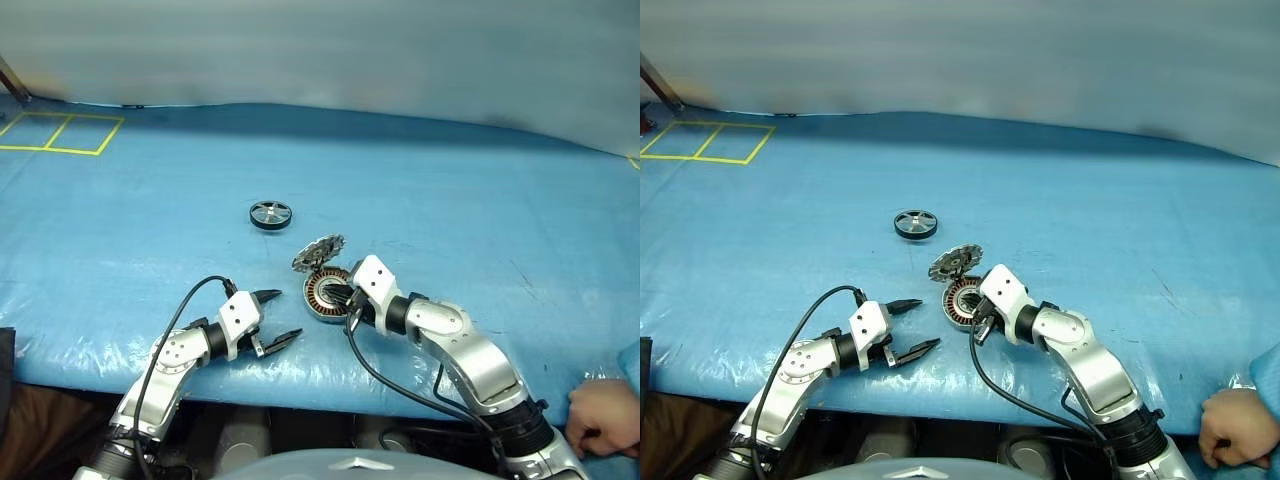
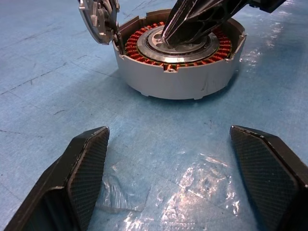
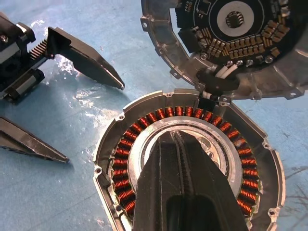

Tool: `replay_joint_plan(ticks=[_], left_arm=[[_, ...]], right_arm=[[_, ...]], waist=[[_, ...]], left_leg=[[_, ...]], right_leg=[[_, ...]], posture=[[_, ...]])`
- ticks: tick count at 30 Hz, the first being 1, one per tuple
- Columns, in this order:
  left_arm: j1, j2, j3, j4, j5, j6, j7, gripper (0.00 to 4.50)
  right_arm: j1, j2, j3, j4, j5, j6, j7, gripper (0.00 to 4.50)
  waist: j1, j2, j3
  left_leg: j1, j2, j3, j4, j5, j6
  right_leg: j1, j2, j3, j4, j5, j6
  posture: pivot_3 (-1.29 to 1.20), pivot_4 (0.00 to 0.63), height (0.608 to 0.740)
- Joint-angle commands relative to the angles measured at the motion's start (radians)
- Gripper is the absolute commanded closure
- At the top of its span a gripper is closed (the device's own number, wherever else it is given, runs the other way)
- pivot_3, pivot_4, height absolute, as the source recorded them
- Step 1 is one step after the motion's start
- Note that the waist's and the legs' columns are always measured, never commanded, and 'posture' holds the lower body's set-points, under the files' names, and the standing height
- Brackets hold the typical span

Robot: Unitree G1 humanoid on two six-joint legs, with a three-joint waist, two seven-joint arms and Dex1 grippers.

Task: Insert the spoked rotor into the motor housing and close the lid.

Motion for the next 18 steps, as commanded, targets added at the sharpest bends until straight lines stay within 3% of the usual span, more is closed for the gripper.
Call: replay_joint_plan(ticks=[1, 18], left_arm=[[-0.003, -0.002, -0.003, 0.003, -0.001, -0.014, -0.005, 0.21], [-0.003, -0.008, -0.003, 0.002, 0.001, -0.017, 0.004, 0.21]], right_arm=[[-0.022, 0.015, -0.046, -0.056, 0.043, 0.003, -0.003, 4.47], [-0.009, -0.045, 0.050, 0.012, -0.044, -0.007, 0.006, 4.47]], waist=[[-0.002, 0.000, 0.000], [-0.001, 0.000, 0.000]], left_leg=[[0.000, 0.000, 0.000, 0.000, 0.000, 0.000], [0.000, 0.000, 0.000, 0.000, 0.000, 0.000]], right_leg=[[0.000, 0.000, 0.000, 0.000, 0.000, 0.000], [0.000, 0.000, 0.000, 0.000, 0.000, 0.000]], posture=[[0.00, 0.150, 0.740], [0.00, 0.150, 0.740]])
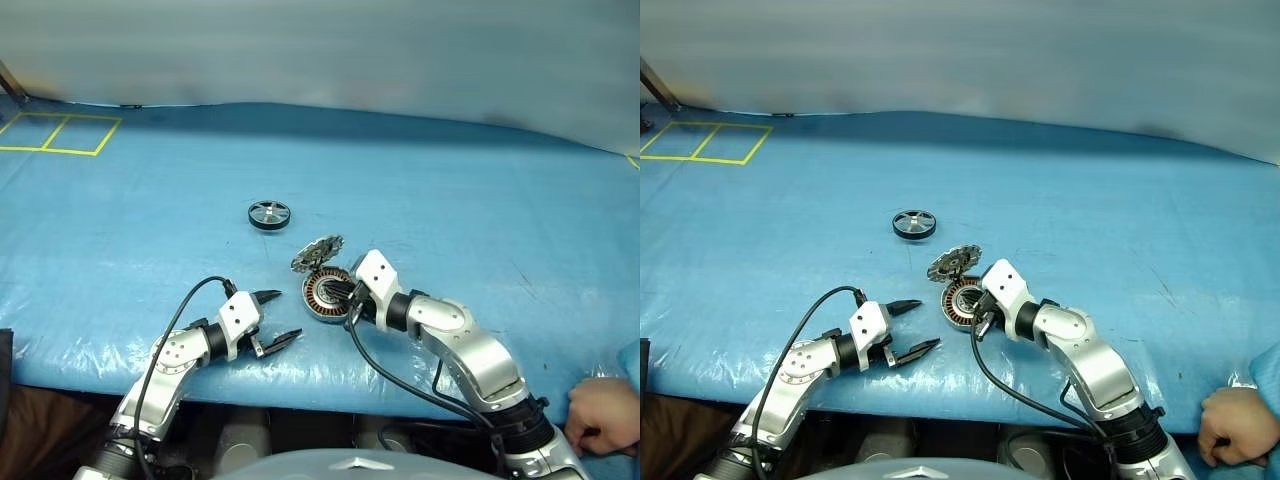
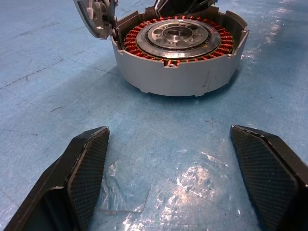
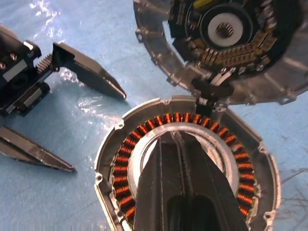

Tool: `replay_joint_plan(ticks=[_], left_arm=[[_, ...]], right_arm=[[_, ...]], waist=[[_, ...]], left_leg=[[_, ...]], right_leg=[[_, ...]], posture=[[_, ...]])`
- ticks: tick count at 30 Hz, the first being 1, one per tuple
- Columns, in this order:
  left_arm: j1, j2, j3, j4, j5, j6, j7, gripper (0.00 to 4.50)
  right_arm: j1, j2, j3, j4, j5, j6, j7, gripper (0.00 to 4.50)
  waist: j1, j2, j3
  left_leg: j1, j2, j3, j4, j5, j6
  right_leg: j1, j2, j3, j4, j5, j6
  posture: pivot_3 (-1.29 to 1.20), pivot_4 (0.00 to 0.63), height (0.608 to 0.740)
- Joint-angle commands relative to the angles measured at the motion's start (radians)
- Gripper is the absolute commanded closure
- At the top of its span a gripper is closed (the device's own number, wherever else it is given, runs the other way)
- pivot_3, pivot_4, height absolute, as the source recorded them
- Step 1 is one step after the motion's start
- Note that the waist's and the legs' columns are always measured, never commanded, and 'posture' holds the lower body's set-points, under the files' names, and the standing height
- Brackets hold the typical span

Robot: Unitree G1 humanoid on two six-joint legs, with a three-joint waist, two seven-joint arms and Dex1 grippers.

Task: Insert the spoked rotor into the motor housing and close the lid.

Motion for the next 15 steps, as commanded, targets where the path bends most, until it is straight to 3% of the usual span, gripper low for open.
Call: replay_joint_plan(ticks=[1, 15], left_arm=[[-0.001, -0.004, -0.003, -0.023, 0.000, -0.005, 0.004, 0.21], [0.009, -0.003, -0.006, -0.063, -0.002, 0.029, 0.010, 0.21]], right_arm=[[-0.005, -0.036, 0.040, 0.018, -0.065, -0.022, -0.002, 4.47], [-0.017, -0.061, 0.071, 0.051, -0.177, 0.018, -0.068, 4.47]], waist=[[0.000, 0.000, 0.000], [0.005, -0.001, -0.001]], left_leg=[[0.001, 0.000, 0.000, 0.000, 0.000, 0.000], [0.003, 0.000, 0.000, 0.000, 0.000, -0.001]], right_leg=[[0.000, 0.000, 0.000, 0.000, 0.000, 0.000], [-0.001, 0.000, 0.000, -0.001, 0.000, 0.000]], posture=[[0.00, 0.150, 0.740], [0.00, 0.150, 0.740]])
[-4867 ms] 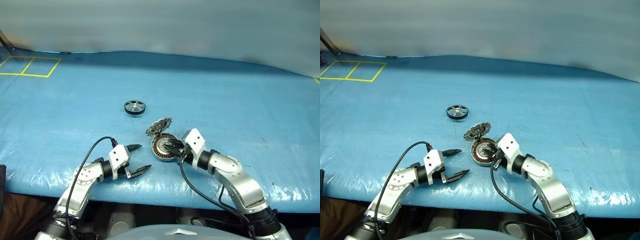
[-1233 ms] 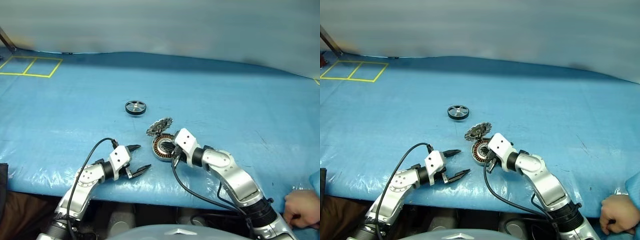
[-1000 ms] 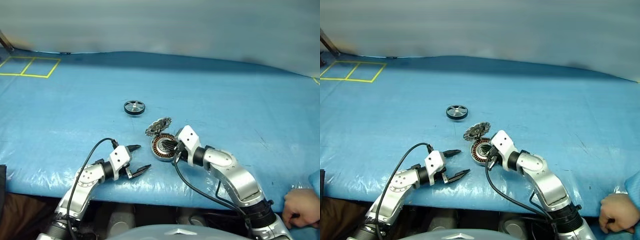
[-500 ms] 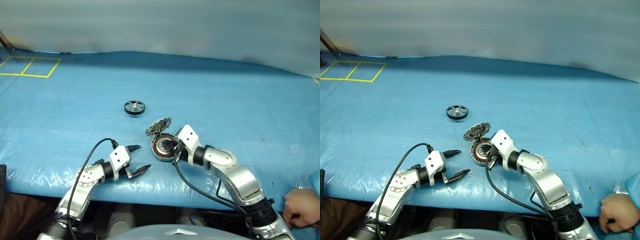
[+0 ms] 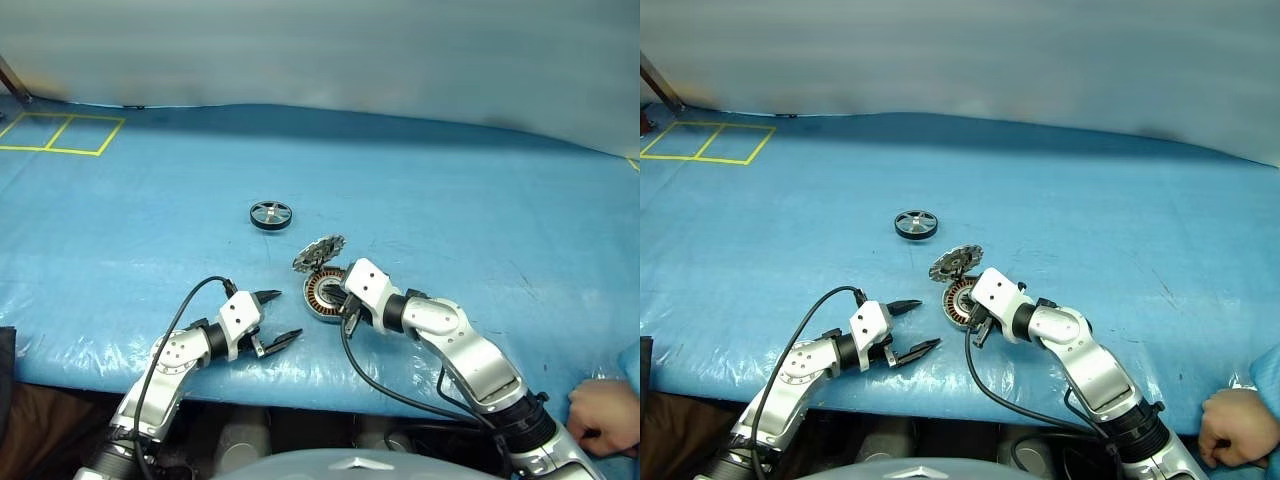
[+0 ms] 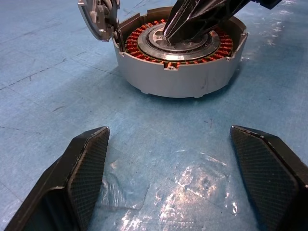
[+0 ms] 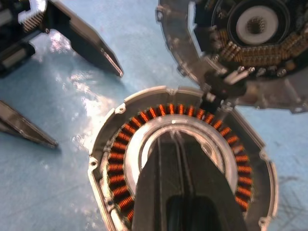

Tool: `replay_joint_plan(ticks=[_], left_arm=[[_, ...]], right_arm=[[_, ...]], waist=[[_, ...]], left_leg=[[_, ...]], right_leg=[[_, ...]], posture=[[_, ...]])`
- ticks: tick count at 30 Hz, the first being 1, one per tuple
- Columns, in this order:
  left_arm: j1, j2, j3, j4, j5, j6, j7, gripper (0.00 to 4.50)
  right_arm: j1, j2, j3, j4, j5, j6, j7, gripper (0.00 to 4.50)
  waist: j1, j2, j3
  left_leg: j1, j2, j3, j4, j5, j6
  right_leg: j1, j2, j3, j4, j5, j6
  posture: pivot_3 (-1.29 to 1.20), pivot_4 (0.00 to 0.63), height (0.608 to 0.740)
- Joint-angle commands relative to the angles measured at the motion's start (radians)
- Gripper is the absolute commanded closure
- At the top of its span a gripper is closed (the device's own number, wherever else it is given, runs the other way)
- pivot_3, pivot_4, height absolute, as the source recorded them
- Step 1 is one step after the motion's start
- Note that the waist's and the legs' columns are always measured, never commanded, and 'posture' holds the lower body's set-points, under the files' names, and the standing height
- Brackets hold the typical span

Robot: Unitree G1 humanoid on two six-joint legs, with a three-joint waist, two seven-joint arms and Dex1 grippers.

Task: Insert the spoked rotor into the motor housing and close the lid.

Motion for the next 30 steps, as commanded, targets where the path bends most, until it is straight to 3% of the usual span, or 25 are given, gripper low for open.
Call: replay_joint_plan(ticks=[1, 7, 17, 27, 30], left_arm=[[0.002, -0.003, -0.006, -0.038, -0.002, -0.001, 0.003, 0.21], [0.001, -0.004, -0.006, -0.025, 0.000, -0.008, 0.003, 0.21], [-0.004, 0.001, 0.026, -0.034, -0.026, -0.003, 0.005, 0.21], [-0.079, 0.132, 0.099, -0.100, -0.019, 0.102, -0.012, 0.21], [-0.204, 0.179, 0.100, -0.096, 0.014, 0.160, -0.019, 0.21]], right_arm=[[0.013, -0.013, 0.000, 0.056, -0.052, 0.055, -0.038, 4.47], [0.017, -0.015, 0.006, 0.066, -0.066, 0.058, -0.038, 4.47], [0.045, 0.065, -0.119, -0.024, 0.114, 0.038, 0.015, 4.47], [0.101, 0.028, -0.248, -0.105, 0.239, 0.029, 0.065, 4.47], [0.135, 0.001, -0.274, -0.111, 0.243, 0.013, 0.071, 4.47]], waist=[[0.003, 0.000, 0.000], [0.001, -0.002, -0.002], [-0.003, -0.002, -0.001], [-0.003, -0.001, 0.001], [0.003, -0.003, 0.003]], left_leg=[[0.000, 0.000, 0.000, 0.000, 0.000, 0.000], [0.000, 0.000, 0.000, 0.000, 0.000, -0.001], [-0.001, 0.000, 0.000, 0.000, 0.000, 0.000], [-0.005, 0.000, 0.000, -0.001, 0.000, 0.001], [-0.006, 0.000, 0.000, -0.001, 0.000, 0.001]], right_leg=[[0.000, 0.000, 0.000, 0.000, 0.000, 0.000], [0.000, 0.000, 0.000, 0.000, 0.000, 0.000], [0.000, 0.000, 0.000, 0.000, 0.000, 0.000], [-0.001, 0.000, 0.000, 0.000, 0.000, 0.000], [-0.001, 0.000, -0.001, 0.000, 0.000, 0.000]], posture=[[0.00, 0.150, 0.740], [0.00, 0.150, 0.740], [0.00, 0.150, 0.740], [0.00, 0.150, 0.740], [0.00, 0.150, 0.740]])
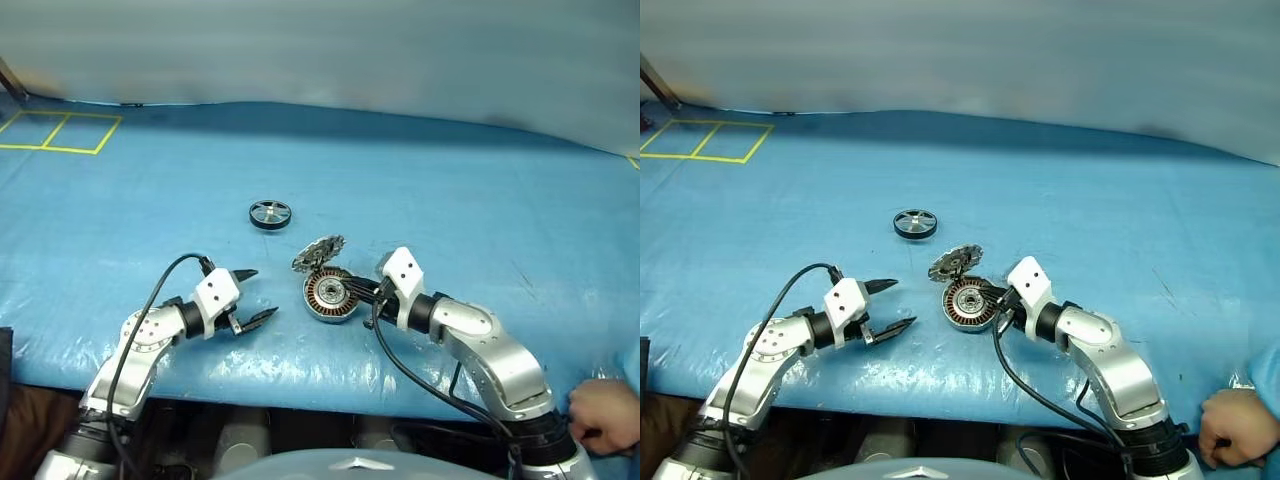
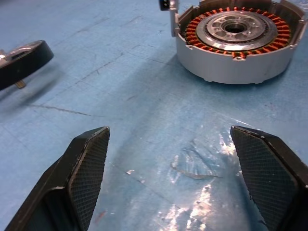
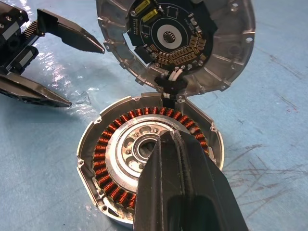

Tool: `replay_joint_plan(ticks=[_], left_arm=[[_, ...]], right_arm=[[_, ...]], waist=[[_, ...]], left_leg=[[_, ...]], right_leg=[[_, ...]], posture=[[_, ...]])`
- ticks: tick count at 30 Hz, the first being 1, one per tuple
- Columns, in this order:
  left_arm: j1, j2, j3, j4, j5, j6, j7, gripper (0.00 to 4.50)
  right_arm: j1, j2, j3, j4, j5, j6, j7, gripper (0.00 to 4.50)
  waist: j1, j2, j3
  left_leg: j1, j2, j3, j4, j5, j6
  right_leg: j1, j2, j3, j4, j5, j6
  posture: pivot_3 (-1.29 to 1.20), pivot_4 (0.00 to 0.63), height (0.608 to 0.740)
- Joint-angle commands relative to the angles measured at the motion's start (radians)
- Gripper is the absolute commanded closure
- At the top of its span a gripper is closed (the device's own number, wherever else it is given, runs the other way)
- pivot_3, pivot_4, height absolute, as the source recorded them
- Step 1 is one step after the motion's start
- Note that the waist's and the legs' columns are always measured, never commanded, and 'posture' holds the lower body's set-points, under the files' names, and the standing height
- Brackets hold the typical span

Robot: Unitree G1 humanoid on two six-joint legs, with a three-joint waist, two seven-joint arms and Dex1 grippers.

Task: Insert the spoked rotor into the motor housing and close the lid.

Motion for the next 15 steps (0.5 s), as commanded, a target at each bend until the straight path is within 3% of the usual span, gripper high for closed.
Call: replay_joint_plan(ticks=[1, 15], left_arm=[[-0.137, 0.046, 0.019, -0.033, 0.032, 0.058, -0.007, 0.21], [-0.684, 0.120, -0.180, 0.315, 0.285, 0.111, -0.152, 0.21]], right_arm=[[0.027, -0.022, -0.037, -0.040, 0.016, -0.031, 0.007, 4.47], [0.058, -0.035, -0.054, -0.036, 0.013, -0.047, -0.019, 4.47]], waist=[[0.005, -0.001, 0.001], [-0.005, -0.004, 0.008]], left_leg=[[-0.001, 0.000, -0.001, 0.000, 0.000, 0.000], [-0.002, 0.000, -0.001, 0.000, 0.000, 0.001]], right_leg=[[-0.001, 0.000, -0.001, 0.000, 0.000, 0.000], [-0.001, 0.001, -0.001, 0.000, -0.001, 0.001]], posture=[[0.00, 0.150, 0.740], [0.00, 0.150, 0.740]])
